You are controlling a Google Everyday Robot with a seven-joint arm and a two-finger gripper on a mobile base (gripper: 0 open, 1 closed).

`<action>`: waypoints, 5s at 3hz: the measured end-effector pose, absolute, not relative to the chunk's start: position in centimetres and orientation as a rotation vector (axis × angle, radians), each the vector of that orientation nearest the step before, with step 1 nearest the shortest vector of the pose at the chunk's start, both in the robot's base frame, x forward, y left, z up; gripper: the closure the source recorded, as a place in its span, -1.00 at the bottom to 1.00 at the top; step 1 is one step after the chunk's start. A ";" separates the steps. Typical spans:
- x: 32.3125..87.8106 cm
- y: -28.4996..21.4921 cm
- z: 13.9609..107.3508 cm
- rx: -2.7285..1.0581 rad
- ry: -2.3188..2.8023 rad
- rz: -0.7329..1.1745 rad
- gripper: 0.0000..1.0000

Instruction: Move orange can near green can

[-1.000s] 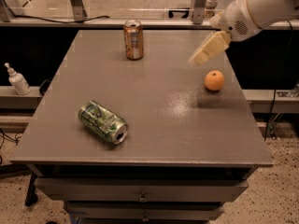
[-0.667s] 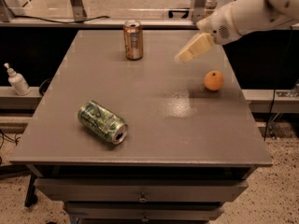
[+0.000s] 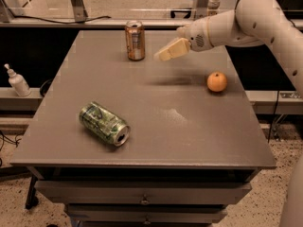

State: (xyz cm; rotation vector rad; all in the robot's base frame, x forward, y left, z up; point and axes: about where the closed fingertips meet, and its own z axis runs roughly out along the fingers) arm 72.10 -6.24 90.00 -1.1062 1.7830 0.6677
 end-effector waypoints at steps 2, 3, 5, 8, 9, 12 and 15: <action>74.8 -0.4 90.3 -1.071 1.621 0.802 -1.00; 75.0 2.4 90.6 -1.094 1.593 0.796 -1.00; 75.5 6.2 90.0 -1.143 1.600 0.731 -0.78; 77.9 5.2 88.9 -1.158 1.661 0.674 0.59; 77.1 2.7 90.9 -1.189 1.692 0.703 1.00; 61.7 -7.4 94.0 -1.369 1.666 0.973 1.00; 48.8 -8.4 94.2 -1.326 1.536 1.038 1.00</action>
Offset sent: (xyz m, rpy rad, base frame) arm 0.0382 0.0846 0.0138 0.2347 -0.1008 0.1058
